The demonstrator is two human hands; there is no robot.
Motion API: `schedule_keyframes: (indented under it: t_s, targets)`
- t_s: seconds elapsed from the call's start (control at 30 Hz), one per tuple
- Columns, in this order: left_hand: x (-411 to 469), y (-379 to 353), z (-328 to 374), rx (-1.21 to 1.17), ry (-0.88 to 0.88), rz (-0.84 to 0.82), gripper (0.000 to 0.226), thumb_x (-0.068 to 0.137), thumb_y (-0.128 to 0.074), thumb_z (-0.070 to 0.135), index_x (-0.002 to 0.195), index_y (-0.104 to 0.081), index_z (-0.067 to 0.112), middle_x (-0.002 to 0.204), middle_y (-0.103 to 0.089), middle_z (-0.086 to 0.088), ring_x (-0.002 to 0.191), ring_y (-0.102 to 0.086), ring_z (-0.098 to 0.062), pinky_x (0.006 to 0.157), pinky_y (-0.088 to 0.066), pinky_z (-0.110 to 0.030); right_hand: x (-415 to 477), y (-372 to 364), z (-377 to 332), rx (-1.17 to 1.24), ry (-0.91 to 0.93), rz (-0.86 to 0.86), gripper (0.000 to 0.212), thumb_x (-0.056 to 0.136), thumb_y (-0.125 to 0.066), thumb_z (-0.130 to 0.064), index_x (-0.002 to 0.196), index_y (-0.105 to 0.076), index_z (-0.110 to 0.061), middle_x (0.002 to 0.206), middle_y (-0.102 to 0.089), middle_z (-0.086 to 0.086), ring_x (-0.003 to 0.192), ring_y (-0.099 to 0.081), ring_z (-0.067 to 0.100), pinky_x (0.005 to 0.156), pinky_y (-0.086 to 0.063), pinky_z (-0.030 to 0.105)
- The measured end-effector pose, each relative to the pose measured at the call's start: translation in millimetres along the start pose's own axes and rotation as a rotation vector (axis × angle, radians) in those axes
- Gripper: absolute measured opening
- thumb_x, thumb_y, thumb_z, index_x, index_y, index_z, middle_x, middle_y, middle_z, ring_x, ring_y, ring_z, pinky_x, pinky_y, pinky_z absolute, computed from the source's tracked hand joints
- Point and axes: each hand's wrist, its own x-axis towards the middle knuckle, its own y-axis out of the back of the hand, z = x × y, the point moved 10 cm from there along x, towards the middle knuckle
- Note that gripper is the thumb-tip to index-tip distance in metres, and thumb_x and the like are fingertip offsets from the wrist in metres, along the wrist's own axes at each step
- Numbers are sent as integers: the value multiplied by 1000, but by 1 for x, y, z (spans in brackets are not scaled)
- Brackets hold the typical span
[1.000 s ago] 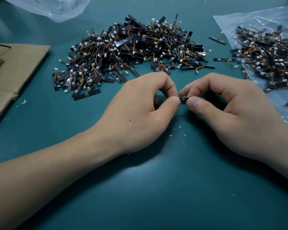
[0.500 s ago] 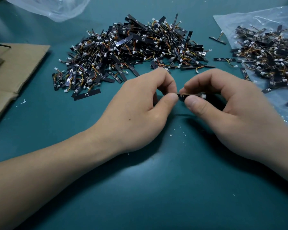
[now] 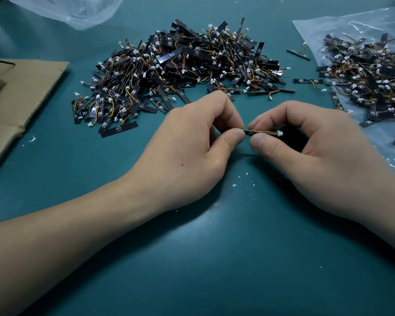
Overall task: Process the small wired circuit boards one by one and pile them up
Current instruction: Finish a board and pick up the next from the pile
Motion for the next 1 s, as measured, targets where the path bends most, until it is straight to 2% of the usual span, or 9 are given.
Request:
schedule_keyframes:
  t_s: [0.1, 0.2, 0.27, 0.5, 0.63, 0.77, 0.9, 1.0]
  targets:
    - [0, -1, -1, -4, 2, -8, 9, 95, -68, 22, 90, -62, 26, 78, -62, 22, 78, -63, -9, 67, -44, -17, 0, 1, 0, 7, 10, 5, 16, 86, -64, -49, 90, -66, -34, 97, -74, -13, 83, -68, 20, 81, -50, 37]
    - [0, -2, -1, 0, 5, -18, 9, 95, -68, 23, 90, -62, 27, 78, -62, 21, 77, -63, -8, 66, -45, -17, 0, 5, -3, 22, 49, 28, 13, 89, -66, -44, 94, -67, -31, 94, -74, -4, 84, -68, 25, 81, -48, 39]
    - [0, -1, 0, -1, 5, -16, 9, 94, -68, 24, 89, -62, 27, 78, -63, 20, 76, -63, -9, 66, -46, -19, 0, 6, -4, 21, 64, 40, 13, 90, -68, -41, 96, -68, -30, 95, -74, -6, 85, -67, 22, 81, -48, 37]
    - [-2, -6, 1, -2, 15, -59, 6, 89, -62, 32, 87, -61, 27, 75, -61, 19, 71, -61, -10, 63, -45, -25, -1, 4, -4, 19, 62, 4, 12, 86, -68, -44, 88, -68, -32, 94, -74, -5, 88, -68, 23, 84, -48, 41]
    - [-2, -6, 1, -36, 28, -66, 6, 90, -59, 31, 87, -59, 26, 72, -61, 18, 65, -61, -12, 60, -46, -30, -1, 3, -5, 13, 70, 7, 13, 87, -67, -44, 90, -69, -31, 91, -75, -4, 82, -68, 28, 79, -48, 41]
    - [-2, -8, 3, -6, 13, -78, 14, 94, -54, 32, 85, -60, 23, 73, -63, 9, 70, -59, -14, 67, -49, -36, -1, 0, -7, -8, 83, -34, 11, 87, -67, -42, 88, -67, -31, 97, -74, -7, 89, -68, 19, 83, -48, 36]
    - [-1, -7, 4, -55, 15, -85, 17, 94, -57, 38, 86, -60, 24, 71, -64, 4, 66, -58, -16, 63, -47, -32, -2, 4, -5, 50, 60, 14, 11, 87, -68, -44, 88, -67, -32, 99, -75, -8, 84, -68, 29, 82, -49, 41]
    - [-1, -6, 4, -39, 8, -83, 15, 93, -59, 38, 86, -60, 25, 72, -64, 7, 68, -60, -15, 64, -48, -31, -1, 2, -3, 59, 42, 1, 12, 86, -68, -44, 86, -66, -32, 104, -73, -16, 87, -69, 22, 84, -50, 36]
